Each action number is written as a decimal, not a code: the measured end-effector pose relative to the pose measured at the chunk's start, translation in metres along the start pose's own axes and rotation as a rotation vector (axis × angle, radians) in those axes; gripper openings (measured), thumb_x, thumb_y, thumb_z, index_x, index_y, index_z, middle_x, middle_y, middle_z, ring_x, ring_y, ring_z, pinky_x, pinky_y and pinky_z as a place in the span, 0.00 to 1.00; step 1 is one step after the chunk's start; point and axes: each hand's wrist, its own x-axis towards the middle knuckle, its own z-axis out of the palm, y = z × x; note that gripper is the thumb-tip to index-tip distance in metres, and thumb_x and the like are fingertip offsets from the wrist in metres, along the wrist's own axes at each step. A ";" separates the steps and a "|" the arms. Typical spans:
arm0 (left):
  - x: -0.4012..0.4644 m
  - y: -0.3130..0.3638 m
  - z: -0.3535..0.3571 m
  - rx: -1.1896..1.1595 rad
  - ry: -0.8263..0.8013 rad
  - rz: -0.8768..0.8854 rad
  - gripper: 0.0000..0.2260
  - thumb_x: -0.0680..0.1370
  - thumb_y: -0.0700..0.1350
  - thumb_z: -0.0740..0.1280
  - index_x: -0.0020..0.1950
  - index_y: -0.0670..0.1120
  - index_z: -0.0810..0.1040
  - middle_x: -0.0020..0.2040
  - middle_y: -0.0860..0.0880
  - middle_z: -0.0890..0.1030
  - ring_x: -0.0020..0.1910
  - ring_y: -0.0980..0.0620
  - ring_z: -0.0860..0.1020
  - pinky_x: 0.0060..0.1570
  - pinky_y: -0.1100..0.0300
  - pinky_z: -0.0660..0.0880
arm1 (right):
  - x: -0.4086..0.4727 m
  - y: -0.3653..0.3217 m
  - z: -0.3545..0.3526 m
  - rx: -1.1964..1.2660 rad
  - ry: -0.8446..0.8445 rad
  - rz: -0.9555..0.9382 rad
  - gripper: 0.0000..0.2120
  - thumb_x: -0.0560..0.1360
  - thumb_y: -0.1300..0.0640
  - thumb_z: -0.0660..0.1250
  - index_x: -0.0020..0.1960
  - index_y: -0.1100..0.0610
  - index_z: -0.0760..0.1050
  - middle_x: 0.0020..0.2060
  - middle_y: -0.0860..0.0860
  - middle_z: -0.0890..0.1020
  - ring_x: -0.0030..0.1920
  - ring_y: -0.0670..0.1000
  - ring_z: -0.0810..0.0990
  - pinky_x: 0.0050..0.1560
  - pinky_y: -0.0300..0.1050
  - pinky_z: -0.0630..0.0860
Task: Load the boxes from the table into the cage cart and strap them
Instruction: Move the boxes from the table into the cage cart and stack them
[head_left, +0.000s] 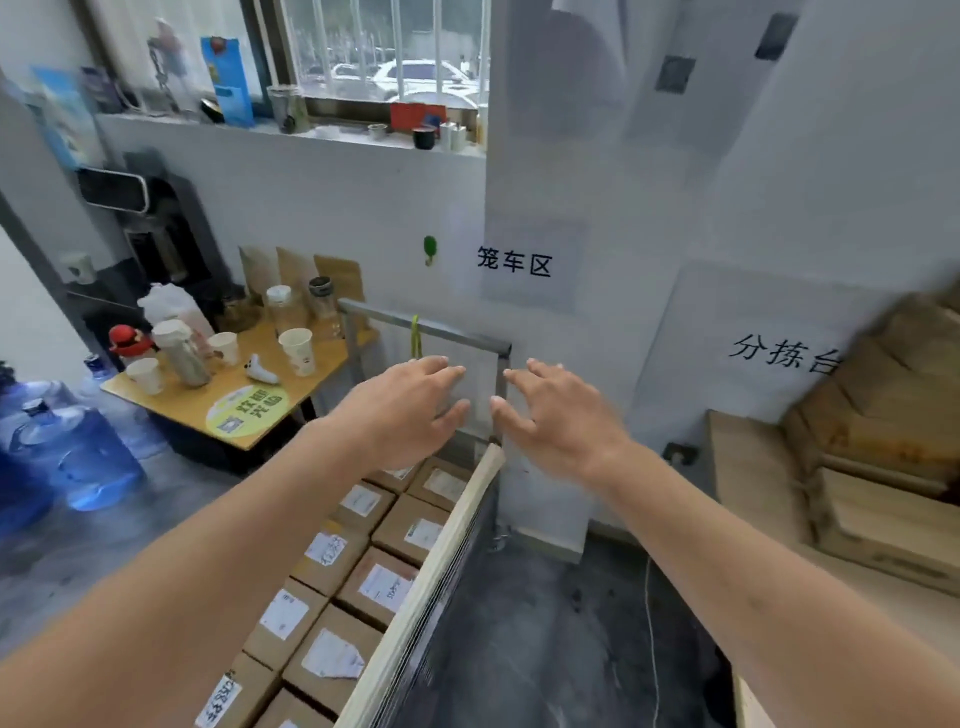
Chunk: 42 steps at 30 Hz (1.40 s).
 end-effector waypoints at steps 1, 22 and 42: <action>0.017 0.009 0.002 -0.001 -0.004 0.034 0.28 0.86 0.60 0.55 0.84 0.52 0.58 0.83 0.52 0.60 0.80 0.48 0.62 0.75 0.48 0.66 | 0.003 0.014 -0.004 0.005 0.005 0.030 0.30 0.84 0.36 0.52 0.81 0.49 0.63 0.81 0.53 0.63 0.81 0.58 0.59 0.79 0.57 0.59; 0.336 0.209 0.075 0.019 -0.205 0.830 0.23 0.86 0.58 0.55 0.78 0.50 0.67 0.76 0.51 0.69 0.75 0.44 0.68 0.71 0.47 0.68 | 0.035 0.248 -0.028 0.057 0.145 0.824 0.27 0.84 0.38 0.56 0.77 0.51 0.68 0.77 0.55 0.69 0.76 0.59 0.66 0.74 0.56 0.66; 0.423 0.468 0.223 0.033 -0.405 1.159 0.27 0.85 0.59 0.57 0.83 0.50 0.61 0.80 0.51 0.65 0.76 0.49 0.68 0.70 0.48 0.72 | -0.057 0.495 0.013 0.217 0.101 1.229 0.31 0.83 0.35 0.53 0.81 0.49 0.63 0.82 0.53 0.62 0.81 0.58 0.60 0.78 0.57 0.63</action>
